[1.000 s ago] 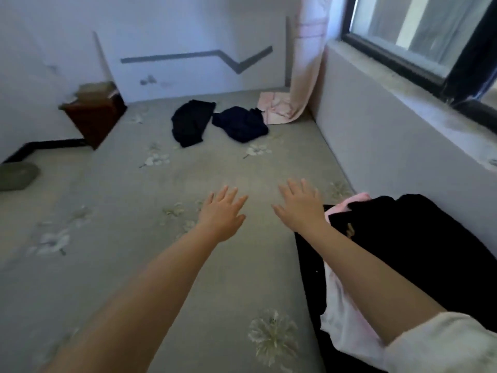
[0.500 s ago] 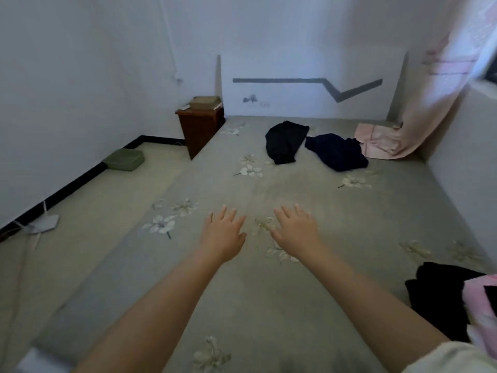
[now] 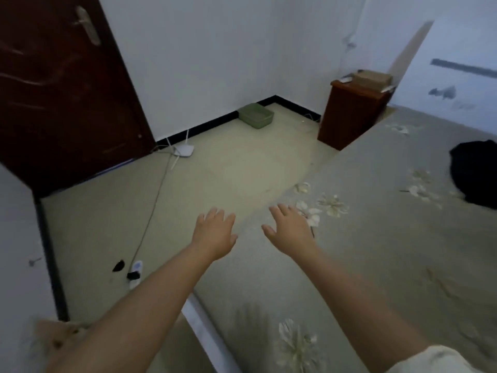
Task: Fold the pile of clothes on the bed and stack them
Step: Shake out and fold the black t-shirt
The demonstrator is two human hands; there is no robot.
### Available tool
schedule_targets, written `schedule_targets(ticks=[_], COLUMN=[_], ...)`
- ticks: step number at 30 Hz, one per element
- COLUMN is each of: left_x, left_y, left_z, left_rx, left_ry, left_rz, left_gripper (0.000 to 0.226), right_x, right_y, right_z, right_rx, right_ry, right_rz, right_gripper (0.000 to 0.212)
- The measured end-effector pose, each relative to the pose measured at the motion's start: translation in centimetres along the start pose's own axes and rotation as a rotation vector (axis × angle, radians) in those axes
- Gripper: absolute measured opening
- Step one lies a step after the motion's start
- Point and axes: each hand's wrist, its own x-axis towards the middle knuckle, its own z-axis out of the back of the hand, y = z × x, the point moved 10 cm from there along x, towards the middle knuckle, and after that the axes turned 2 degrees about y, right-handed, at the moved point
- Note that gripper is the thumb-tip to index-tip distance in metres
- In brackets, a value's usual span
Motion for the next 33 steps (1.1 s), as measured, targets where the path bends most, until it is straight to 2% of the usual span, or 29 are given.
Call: schedule_targets(ticks=[4, 9, 12, 17, 21, 25, 28, 33], left_x=[2.0, 3.8, 5.0, 10.1, 16.7, 25.3, 32.3, 42.5], left_y=[9.1, 19.2, 26.2, 36.2, 41.2, 42.9, 42.5, 38.9], left_z=[-2.3, -4.6, -7.1, -9.2, -9.2, -6.7, -4.9, -3.5], left_rx=[-0.084, -0.096, -0.117, -0.127, -0.11, -0.102, -0.074, -0.01], left_ry=[0.075, 0.097, 0.173, 0.239, 0.288, 0.254, 0.24, 0.276], left_rz=[0.126, 0.247, 0.316, 0.317, 0.224, 0.086, -0.013, -0.215], left_gripper=[0.058, 0.058, 0.058, 0.058, 0.055, 0.054, 0.052, 0.053], right_x=[6.8, 14.5, 19.4, 27.4, 33.9, 40.0, 44.3, 49.9], right_y=[5.1, 11.1, 16.6, 25.6, 30.3, 29.8, 25.5, 17.6], right_z=[-3.7, -7.6, -11.3, -16.4, -18.3, -16.4, -14.2, -14.2], right_rx=[-0.036, -0.115, -0.157, -0.194, -0.167, -0.117, -0.095, -0.057], right_ry=[0.131, 0.183, 0.271, 0.341, 0.39, 0.358, 0.335, 0.413], right_rz=[0.096, 0.166, 0.194, 0.201, 0.096, -0.017, -0.174, -0.429], right_gripper=[0.056, 0.056, 0.054, 0.05, 0.049, 0.049, 0.047, 0.045])
